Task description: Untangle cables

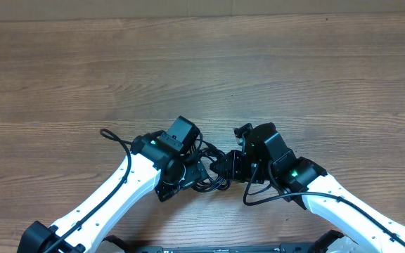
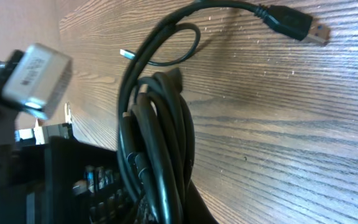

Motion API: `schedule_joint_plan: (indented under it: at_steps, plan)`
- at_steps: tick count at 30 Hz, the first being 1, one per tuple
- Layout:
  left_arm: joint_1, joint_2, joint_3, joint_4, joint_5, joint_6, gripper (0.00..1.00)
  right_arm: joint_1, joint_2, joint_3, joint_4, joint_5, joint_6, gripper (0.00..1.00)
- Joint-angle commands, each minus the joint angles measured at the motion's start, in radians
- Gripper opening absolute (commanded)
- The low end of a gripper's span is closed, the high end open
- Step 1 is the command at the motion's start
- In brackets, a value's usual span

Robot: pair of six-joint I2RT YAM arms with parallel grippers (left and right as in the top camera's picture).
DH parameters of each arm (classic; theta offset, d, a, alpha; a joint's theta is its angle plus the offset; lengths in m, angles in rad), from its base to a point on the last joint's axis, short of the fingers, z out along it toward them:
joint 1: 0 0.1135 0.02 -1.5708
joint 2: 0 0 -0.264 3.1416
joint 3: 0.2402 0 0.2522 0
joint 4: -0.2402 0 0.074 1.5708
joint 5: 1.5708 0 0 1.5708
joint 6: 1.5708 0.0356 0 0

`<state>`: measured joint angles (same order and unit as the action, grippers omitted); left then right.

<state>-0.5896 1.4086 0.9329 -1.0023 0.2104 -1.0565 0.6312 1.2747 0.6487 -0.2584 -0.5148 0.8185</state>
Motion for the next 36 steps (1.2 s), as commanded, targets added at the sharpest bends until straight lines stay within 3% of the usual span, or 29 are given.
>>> schedule_joint_plan:
  at_steps: [1,3,10,16,23,26,31,36]
  plan:
    - [-0.008,0.006,-0.056,0.045,0.002,-0.056,0.82,-0.002,-0.007,0.009,0.011,-0.011,0.000,0.04]
    - [-0.009,0.006,-0.082,0.114,0.036,-0.070,0.78,-0.002,-0.007,0.009,0.011,-0.010,0.009,0.04]
    - [-0.021,0.006,-0.161,0.377,0.102,-0.140,0.46,-0.002,-0.007,0.009,0.015,-0.010,0.100,0.04]
    - [-0.013,0.005,-0.166,0.439,0.094,-0.152,0.04,-0.002,-0.007,0.009,0.018,-0.010,0.132,0.04]
    - [0.122,-0.012,-0.149,0.421,0.195,-0.035,0.04,-0.002,-0.007,0.009,0.017,-0.010,0.061,0.05]
    - [0.242,-0.031,-0.128,0.384,0.288,0.040,0.04,-0.005,-0.007,0.009,0.009,-0.010,-0.027,0.12]
    - [0.419,-0.035,-0.124,0.296,0.415,0.061,0.04,-0.018,-0.007,0.009,-0.046,0.058,-0.043,0.14]
    - [0.513,-0.035,-0.124,0.267,0.473,0.085,0.04,-0.026,-0.007,0.009,-0.094,0.102,-0.042,0.16]
